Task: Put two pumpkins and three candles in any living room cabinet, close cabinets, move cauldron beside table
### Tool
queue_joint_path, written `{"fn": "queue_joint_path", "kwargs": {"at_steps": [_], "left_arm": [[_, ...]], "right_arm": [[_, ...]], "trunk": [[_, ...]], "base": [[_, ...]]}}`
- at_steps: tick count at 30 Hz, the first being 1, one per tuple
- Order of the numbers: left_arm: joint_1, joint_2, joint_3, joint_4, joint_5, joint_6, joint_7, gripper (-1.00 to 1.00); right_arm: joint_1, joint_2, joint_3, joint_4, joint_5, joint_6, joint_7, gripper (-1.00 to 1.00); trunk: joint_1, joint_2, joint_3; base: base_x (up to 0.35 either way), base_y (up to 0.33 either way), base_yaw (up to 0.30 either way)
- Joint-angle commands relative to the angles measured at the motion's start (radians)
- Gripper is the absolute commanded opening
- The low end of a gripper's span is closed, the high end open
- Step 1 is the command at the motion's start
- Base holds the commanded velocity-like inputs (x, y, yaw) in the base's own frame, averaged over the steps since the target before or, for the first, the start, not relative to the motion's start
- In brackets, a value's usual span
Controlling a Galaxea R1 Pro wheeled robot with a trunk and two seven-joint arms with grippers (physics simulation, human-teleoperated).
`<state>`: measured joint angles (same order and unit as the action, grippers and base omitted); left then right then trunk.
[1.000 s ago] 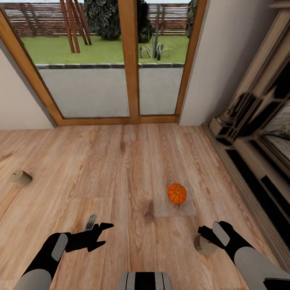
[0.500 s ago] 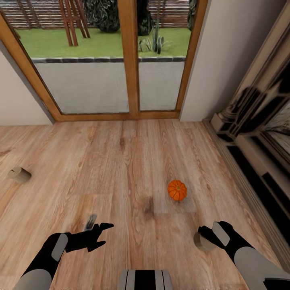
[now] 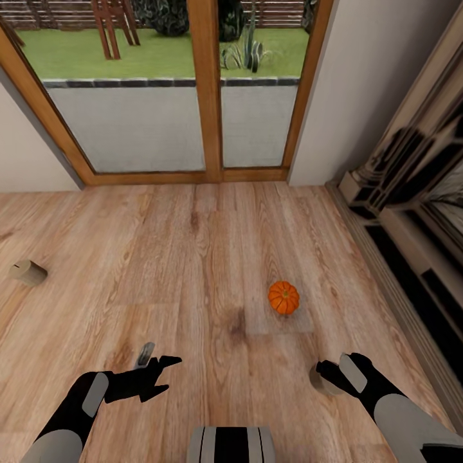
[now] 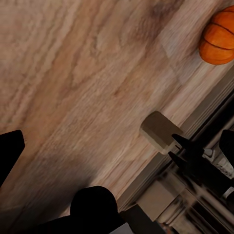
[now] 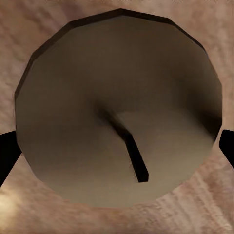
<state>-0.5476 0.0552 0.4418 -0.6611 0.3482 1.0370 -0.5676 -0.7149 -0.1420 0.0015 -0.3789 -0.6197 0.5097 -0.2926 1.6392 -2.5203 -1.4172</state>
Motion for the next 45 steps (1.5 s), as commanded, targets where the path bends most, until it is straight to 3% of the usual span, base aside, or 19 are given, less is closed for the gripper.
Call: {"fn": "queue_joint_path", "kwargs": {"at_steps": [1, 16, 17, 41, 45], "left_arm": [[0.0, 0.0, 0.0, 0.0, 0.0, 0.0, 0.0, 1.0], [0.0, 0.0, 0.0, 0.0, 0.0, 0.002, -0.001, 1.0], [0.0, 0.0, 0.0, 0.0, 0.0, 0.002, 0.0, 1.0], [0.0, 0.0, 0.0, 0.0, 0.0, 0.003, -0.001, 1.0], [0.0, 0.0, 0.0, 0.0, 0.001, 0.003, 0.0, 1.0]], "right_arm": [[0.0, 0.0, 0.0, 0.0, 0.0, 0.0, 0.0, 1.0], [0.0, 0.001, 0.0, 0.0, 0.0, -0.001, 0.0, 1.0], [0.0, 0.001, 0.0, 0.0, 0.0, -0.001, 0.0, -1.0], [0.0, 0.001, 0.0, 0.0, -0.001, 0.0, 0.001, -1.0], [0.0, 0.001, 0.0, 0.0, -0.001, 0.0, 0.001, -1.0]], "trunk": [[0.0, 0.0, 0.0], [0.0, 0.0, 0.0], [0.0, 0.0, 0.0], [0.0, 0.0, 0.0], [-0.002, 0.001, 0.015]], "base": [[0.0, 0.0, 0.0], [0.03, 0.0, 0.0], [0.021, 0.0, 0.0], [0.002, 0.0, 0.0], [0.0, 0.0, 0.0]]}}
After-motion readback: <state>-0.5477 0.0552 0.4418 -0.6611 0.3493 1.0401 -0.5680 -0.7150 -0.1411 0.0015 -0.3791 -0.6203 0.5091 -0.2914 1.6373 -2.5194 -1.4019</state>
